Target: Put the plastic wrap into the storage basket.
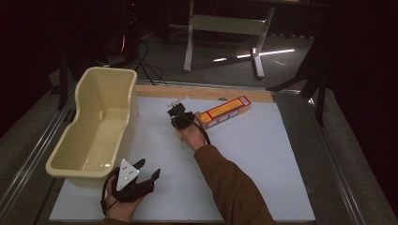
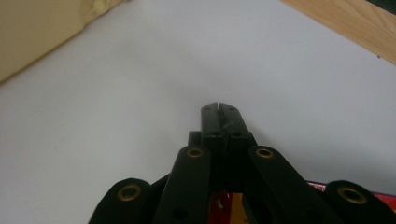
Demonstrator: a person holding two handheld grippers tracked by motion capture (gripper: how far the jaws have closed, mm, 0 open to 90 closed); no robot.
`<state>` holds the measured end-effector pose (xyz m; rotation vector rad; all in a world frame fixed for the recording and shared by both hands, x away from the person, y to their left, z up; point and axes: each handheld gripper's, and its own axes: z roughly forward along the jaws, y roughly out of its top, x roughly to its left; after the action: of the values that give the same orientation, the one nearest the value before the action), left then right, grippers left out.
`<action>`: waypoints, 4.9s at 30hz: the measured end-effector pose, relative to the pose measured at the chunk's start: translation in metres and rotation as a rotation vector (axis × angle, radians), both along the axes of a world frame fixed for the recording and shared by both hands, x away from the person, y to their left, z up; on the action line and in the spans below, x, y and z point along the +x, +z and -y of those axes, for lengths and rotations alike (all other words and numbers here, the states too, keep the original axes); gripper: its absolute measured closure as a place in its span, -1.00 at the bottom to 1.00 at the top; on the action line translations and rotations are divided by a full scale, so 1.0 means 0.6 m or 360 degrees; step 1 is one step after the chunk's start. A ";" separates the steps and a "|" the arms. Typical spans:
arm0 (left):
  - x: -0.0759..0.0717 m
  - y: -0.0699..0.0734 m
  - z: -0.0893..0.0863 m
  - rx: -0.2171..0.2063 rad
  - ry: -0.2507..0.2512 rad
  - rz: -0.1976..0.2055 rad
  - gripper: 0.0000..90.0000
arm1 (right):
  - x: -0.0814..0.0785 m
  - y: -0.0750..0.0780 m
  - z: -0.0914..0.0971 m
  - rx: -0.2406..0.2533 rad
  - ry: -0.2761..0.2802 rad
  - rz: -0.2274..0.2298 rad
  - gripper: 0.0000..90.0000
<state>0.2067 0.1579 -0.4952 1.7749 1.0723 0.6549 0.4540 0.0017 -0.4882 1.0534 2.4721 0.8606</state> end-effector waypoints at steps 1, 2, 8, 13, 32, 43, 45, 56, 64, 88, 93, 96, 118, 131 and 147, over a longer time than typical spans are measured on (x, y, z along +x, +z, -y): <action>-0.001 0.000 0.000 0.0001 0.0000 0.0002 -0.19 | -0.006 0.001 0.002 -0.0008 0.0006 -0.0001 1.00; -0.001 0.000 0.000 0.0001 0.0002 0.0003 -0.19 | -0.012 0.001 0.005 -0.0020 0.0019 0.0001 1.00; -0.002 0.000 0.002 0.0012 0.0002 0.0005 -0.19 | -0.051 0.004 0.035 -0.0035 0.0067 -0.0034 1.00; -0.001 -0.002 0.005 0.0021 0.0000 -0.0007 -0.19 | -0.084 0.005 0.073 -0.0026 0.0105 -0.0063 1.00; 0.000 -0.005 0.015 0.0040 -0.0014 -0.0002 -0.19 | -0.167 0.018 0.275 0.0020 -0.0011 -0.0121 1.00; 0.001 -0.007 0.019 0.0041 -0.0016 -0.0002 -0.19 | -0.143 0.019 0.371 0.0360 -0.0192 -0.0219 0.74; 0.001 -0.007 0.020 0.0047 -0.0019 0.0003 -0.19 | -0.138 0.023 0.372 0.0394 -0.0177 -0.0166 0.63; 0.001 -0.006 0.018 0.0044 -0.0026 0.0003 -0.19 | -0.028 0.023 0.342 0.0181 -0.0407 0.0046 -0.39; 0.001 -0.006 0.016 0.0041 -0.0029 -0.0001 -0.19 | 0.045 -0.001 0.313 0.0066 -0.0402 -0.0150 -0.33; 0.000 -0.005 0.020 0.0044 -0.0025 0.0004 -0.19 | -0.131 0.014 0.338 -0.0218 -0.0134 -0.0409 -0.16; 0.001 -0.006 0.019 0.0047 -0.0023 0.0000 -0.19 | -0.151 0.022 0.335 -0.0293 -0.0018 -0.0503 -0.40; 0.000 -0.006 0.020 0.0050 -0.0025 0.0001 -0.19 | -0.135 0.025 0.326 -0.0303 -0.0017 -0.0511 -0.48; 0.001 -0.005 0.018 0.0045 -0.0021 0.0003 -0.19 | -0.086 -0.003 0.296 -0.0418 -0.0156 -0.0918 -0.09; 0.001 -0.006 0.018 0.0048 -0.0023 0.0002 -0.19 | -0.089 0.026 0.291 0.0018 -0.0128 -0.1068 -0.09; 0.001 -0.007 0.021 0.0050 -0.0035 0.0001 -0.19 | -0.101 0.115 0.230 0.0660 0.0000 -0.1148 -0.09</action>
<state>0.2075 0.1452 -0.4993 1.8109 1.0459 0.6616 0.3936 -0.1365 -0.4191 1.7609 2.9172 1.1890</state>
